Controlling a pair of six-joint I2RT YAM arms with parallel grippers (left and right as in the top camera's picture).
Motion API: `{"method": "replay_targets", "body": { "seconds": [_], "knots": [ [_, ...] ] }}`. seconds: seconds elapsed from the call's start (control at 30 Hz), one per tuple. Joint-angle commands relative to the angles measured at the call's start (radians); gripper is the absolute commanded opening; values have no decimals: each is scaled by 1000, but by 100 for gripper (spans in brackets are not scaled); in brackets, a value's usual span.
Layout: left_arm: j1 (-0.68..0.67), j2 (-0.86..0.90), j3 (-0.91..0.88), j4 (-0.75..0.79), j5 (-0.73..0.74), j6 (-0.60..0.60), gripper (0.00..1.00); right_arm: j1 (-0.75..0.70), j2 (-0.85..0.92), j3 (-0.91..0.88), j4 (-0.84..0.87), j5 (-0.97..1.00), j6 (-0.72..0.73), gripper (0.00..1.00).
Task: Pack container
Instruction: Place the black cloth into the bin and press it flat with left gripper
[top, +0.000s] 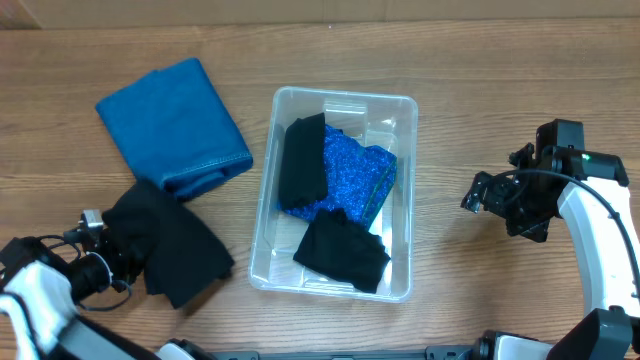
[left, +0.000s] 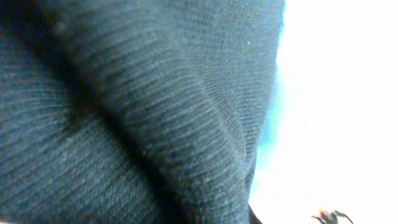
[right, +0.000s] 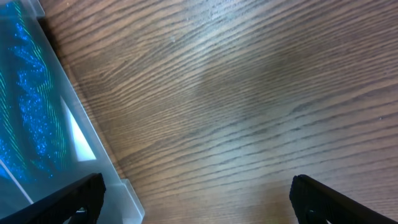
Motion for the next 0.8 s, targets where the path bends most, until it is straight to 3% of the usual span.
{"method": "replay_targets", "body": {
  "seconds": [0.0,0.1,0.2,0.33,0.4,0.47,0.53,0.57,0.73,0.77],
  "knots": [
    [-37,-239,106,-87,277,-10,4,-3,-1,14,6,0,4,100],
    [-131,-379,284,-35,273,-170,4,-3,-1,14,7,0,4,100],
    [-317,-383,416,71,231,-294,4,-3,-1,14,9,0,4,100],
    [-785,-269,510,229,98,-311,4,-3,-1,14,8,0,4,100],
    [-1010,-146,512,233,99,-171,4,-3,-1,14,7,0,4,100],
    [-1139,-42,512,175,90,-5,4,-3,-1,14,6,0,4,100],
    [-1209,37,513,91,-70,108,4,-3,-1,14,7,0,4,100],
    [-1258,88,513,28,-232,191,4,-3,-1,14,7,0,4,100],
    [-1347,124,514,-66,-600,500,4,-3,-1,14,8,0,4,100],
    [-1367,124,515,-76,-596,565,4,-3,-1,14,7,0,4,100]
  ]
}}
